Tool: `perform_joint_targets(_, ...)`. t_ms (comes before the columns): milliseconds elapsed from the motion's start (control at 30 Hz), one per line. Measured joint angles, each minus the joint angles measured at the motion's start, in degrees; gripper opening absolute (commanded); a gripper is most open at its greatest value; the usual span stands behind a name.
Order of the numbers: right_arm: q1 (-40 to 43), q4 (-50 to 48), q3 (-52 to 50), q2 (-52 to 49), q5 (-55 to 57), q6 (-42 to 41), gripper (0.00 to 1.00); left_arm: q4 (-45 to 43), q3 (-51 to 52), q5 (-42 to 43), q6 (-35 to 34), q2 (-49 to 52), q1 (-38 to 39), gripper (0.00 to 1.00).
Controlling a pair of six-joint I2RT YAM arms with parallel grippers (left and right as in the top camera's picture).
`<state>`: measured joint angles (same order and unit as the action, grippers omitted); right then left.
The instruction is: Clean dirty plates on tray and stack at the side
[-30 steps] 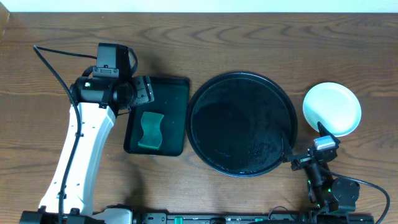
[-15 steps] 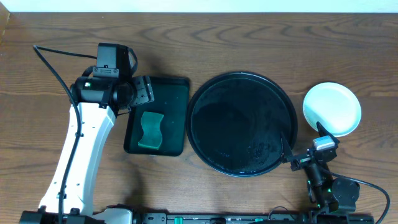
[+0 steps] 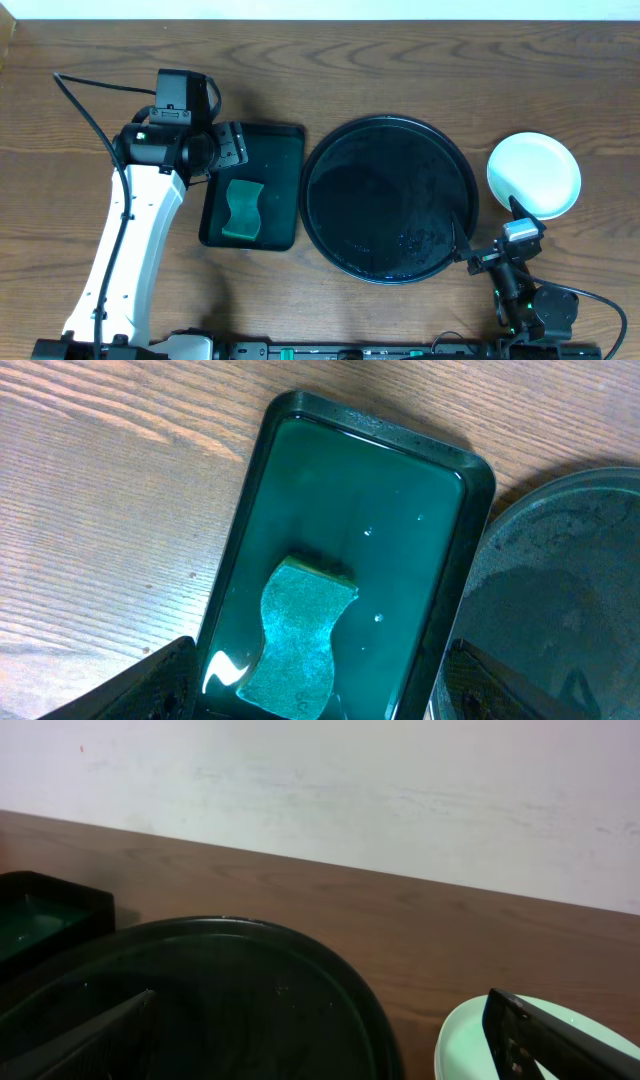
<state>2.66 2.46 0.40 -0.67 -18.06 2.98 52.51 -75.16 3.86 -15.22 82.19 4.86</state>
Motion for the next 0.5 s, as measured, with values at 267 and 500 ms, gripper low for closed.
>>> perform_joint_targets(267,0.00,0.00,0.00,0.00,0.02,0.00,0.99,0.00,0.00,-0.02,0.02,0.00,0.00,0.79)
perform_joint_targets(500,0.00,0.00,0.00,0.00,0.00,0.00,0.99,0.00,0.00,-4.26,0.26,0.00,0.02,0.79)
